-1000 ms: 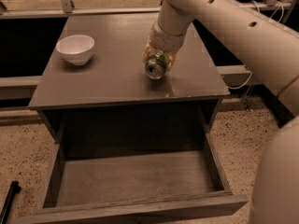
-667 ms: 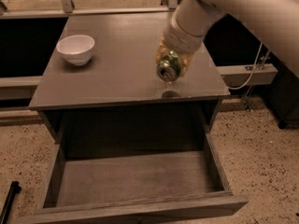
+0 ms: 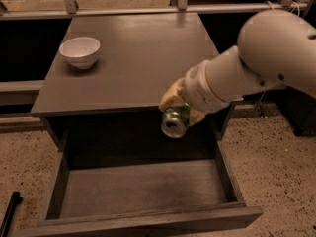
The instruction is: Place green can into top drawer
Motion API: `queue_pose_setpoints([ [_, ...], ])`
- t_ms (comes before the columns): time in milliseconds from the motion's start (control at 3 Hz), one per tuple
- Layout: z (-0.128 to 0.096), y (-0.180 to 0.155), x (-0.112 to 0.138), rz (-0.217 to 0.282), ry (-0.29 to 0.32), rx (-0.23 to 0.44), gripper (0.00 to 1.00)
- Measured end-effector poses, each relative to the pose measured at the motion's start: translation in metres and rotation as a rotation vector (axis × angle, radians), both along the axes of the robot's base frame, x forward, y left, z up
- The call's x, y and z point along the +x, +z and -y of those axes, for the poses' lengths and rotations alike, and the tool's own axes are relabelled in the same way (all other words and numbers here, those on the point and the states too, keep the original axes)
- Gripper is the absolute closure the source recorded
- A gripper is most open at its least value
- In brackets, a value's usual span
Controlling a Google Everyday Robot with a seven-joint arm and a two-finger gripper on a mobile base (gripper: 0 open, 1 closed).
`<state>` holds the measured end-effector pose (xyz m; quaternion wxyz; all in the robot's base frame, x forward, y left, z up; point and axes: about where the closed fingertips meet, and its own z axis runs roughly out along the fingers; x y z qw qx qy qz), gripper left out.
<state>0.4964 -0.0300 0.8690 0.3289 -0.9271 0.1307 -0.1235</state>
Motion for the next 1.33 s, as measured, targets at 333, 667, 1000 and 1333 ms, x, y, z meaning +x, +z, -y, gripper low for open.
queue_pose_setpoints([
  [333,0.014,-0.007,-0.008,-0.015,-0.014,-0.005,1.00],
  [667,0.006,-0.044,0.004,0.062,0.052,-0.025,1.00],
  [1000,0.003,-0.090,0.003,0.176,0.152,-0.051,1.00],
  [1333,0.014,-0.132,-0.001,0.217,0.250,-0.057,1.00],
])
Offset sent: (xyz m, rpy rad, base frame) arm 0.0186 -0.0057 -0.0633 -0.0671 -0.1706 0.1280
